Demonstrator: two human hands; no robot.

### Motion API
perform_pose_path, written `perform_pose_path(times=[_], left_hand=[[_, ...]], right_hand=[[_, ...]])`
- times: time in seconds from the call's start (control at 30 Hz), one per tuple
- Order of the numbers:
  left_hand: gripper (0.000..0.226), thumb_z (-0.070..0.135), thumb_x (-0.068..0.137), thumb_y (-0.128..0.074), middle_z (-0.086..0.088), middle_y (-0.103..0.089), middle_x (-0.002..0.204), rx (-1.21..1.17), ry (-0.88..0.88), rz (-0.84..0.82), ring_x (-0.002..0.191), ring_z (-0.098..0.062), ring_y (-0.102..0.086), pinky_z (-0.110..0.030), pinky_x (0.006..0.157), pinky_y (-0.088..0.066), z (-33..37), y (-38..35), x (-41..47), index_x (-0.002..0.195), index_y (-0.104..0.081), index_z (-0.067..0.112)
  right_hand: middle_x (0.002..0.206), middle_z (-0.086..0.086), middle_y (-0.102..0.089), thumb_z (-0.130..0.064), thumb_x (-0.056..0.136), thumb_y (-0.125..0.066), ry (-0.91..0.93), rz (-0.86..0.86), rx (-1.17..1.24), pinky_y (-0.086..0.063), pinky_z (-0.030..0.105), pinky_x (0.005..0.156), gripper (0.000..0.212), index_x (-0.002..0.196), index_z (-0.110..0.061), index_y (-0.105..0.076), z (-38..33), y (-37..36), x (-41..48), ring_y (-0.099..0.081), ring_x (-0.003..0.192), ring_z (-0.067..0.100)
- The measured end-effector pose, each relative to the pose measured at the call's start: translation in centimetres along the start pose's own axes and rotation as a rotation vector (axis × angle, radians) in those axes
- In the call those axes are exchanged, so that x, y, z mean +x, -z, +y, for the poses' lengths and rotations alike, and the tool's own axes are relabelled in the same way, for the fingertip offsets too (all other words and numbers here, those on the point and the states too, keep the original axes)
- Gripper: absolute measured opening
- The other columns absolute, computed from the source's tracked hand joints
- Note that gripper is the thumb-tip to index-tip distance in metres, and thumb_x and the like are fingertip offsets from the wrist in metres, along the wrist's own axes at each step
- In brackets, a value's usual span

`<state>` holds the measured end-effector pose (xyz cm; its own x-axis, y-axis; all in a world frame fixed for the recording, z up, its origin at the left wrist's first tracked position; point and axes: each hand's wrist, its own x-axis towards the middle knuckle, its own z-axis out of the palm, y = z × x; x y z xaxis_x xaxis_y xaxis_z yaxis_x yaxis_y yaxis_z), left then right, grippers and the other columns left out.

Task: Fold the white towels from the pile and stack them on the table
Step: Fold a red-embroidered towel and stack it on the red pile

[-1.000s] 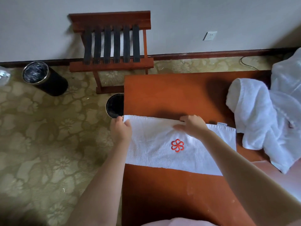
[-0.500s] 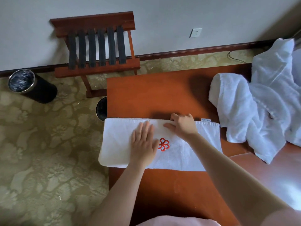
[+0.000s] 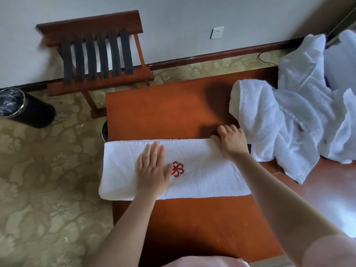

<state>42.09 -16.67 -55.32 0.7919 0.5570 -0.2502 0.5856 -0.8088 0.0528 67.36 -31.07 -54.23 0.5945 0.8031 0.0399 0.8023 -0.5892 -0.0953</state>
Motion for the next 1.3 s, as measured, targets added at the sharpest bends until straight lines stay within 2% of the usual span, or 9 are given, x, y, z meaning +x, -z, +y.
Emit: perform_pose_path(times=[0.2, 0.3, 0.4, 0.63, 0.77, 0.9, 1.03, 1.17, 1.3], left_hand=[[0.067, 0.053, 0.098, -0.011, -0.007, -0.010, 0.160, -0.035, -0.008, 0.045, 0.148, -0.026, -0.005, -0.048, 0.118, -0.015, 0.1, -0.1, -0.1, 0.152, -0.017, 0.014], [0.064, 0.049, 0.099, -0.017, -0.007, -0.015, 0.159, -0.049, -0.001, 0.066, 0.147, -0.026, -0.010, -0.048, 0.117, -0.018, 0.1, -0.3, 0.0, 0.151, -0.023, 0.013], [0.064, 0.049, 0.099, -0.014, -0.005, -0.010, 0.161, -0.048, 0.006, 0.076, 0.148, -0.024, -0.006, -0.047, 0.117, -0.016, -0.1, -0.8, 0.1, 0.152, -0.018, 0.015], [0.065, 0.051, 0.097, -0.005, -0.004, 0.004, 0.161, 0.000, 0.014, 0.038, 0.148, -0.023, 0.008, -0.046, 0.119, -0.006, 0.0, -0.7, 0.0, 0.153, -0.002, 0.017], [0.064, 0.055, 0.093, 0.009, 0.002, 0.027, 0.156, -0.007, 0.042, -0.069, 0.141, -0.018, 0.030, -0.043, 0.118, 0.009, -0.1, -0.4, 0.6, 0.147, 0.022, 0.023], [0.063, 0.048, 0.100, -0.019, 0.000, 0.020, 0.158, -0.128, 0.046, -0.109, 0.143, -0.020, 0.025, -0.044, 0.117, 0.007, 0.3, 0.4, 0.4, 0.153, 0.002, 0.021], [0.058, 0.042, 0.099, -0.036, 0.000, 0.007, 0.161, -0.174, -0.032, -0.035, 0.147, -0.022, 0.012, -0.046, 0.117, 0.001, 2.0, 1.1, -1.9, 0.152, -0.020, 0.023], [0.063, 0.052, 0.099, -0.019, 0.006, 0.028, 0.155, -0.172, -0.066, -0.228, 0.138, -0.017, 0.035, -0.045, 0.114, 0.013, 2.6, 0.7, -2.9, 0.152, 0.005, 0.030], [0.066, 0.055, 0.098, -0.022, 0.006, 0.030, 0.155, -0.149, -0.072, -0.300, 0.140, -0.020, 0.032, -0.046, 0.113, 0.015, 2.5, 1.5, -2.3, 0.151, 0.009, 0.031]], right_hand=[[0.108, 0.011, -0.061, -0.033, 0.097, -0.042, 0.025, 0.192, 0.146, -0.041, 0.046, 0.095, 0.033, 0.109, -0.009, -0.062, -4.4, 0.2, -1.7, -0.057, 0.103, 0.032], [0.144, 0.010, -0.046, -0.036, 0.098, -0.039, 0.071, 0.065, 0.317, -0.025, 0.050, 0.112, 0.047, 0.138, -0.014, -0.049, -7.9, -1.0, -4.4, -0.038, 0.137, 0.029], [0.156, 0.007, -0.028, -0.048, 0.098, -0.033, 0.052, -0.073, 0.255, -0.016, 0.050, 0.116, 0.056, 0.149, -0.024, -0.032, -7.0, -2.3, -6.4, -0.021, 0.145, 0.026], [0.159, 0.006, -0.018, -0.053, 0.099, -0.025, -0.064, -0.202, 0.176, -0.007, 0.050, 0.117, 0.060, 0.151, -0.024, -0.024, -5.2, -1.5, -6.0, -0.011, 0.148, 0.024], [0.157, 0.012, -0.023, -0.036, 0.099, -0.043, -0.204, -0.113, 0.225, -0.011, 0.049, 0.118, 0.055, 0.149, -0.017, -0.031, -4.8, -0.3, -7.2, -0.019, 0.145, 0.030], [0.147, 0.020, -0.037, -0.036, 0.095, -0.052, -0.416, -0.044, 0.164, -0.026, 0.048, 0.110, 0.055, 0.142, -0.010, -0.041, -4.0, 1.0, -10.0, -0.036, 0.133, 0.038], [0.142, 0.008, -0.035, -0.048, 0.090, -0.051, -0.572, -0.185, 0.156, -0.037, 0.042, 0.098, 0.064, 0.144, -0.023, -0.029, -3.8, 1.8, -11.7, -0.037, 0.125, 0.030], [0.133, 0.007, -0.037, -0.055, 0.085, -0.053, -0.657, -0.290, 0.204, -0.040, 0.041, 0.092, 0.068, 0.142, -0.034, -0.023, -3.8, 2.0, -11.3, -0.038, 0.119, 0.029], [0.111, 0.005, -0.052, -0.048, 0.081, -0.060, -0.706, -0.394, 0.324, -0.038, 0.042, 0.088, 0.066, 0.135, -0.040, -0.024, -3.0, 2.5, -9.9, -0.045, 0.110, 0.030]])
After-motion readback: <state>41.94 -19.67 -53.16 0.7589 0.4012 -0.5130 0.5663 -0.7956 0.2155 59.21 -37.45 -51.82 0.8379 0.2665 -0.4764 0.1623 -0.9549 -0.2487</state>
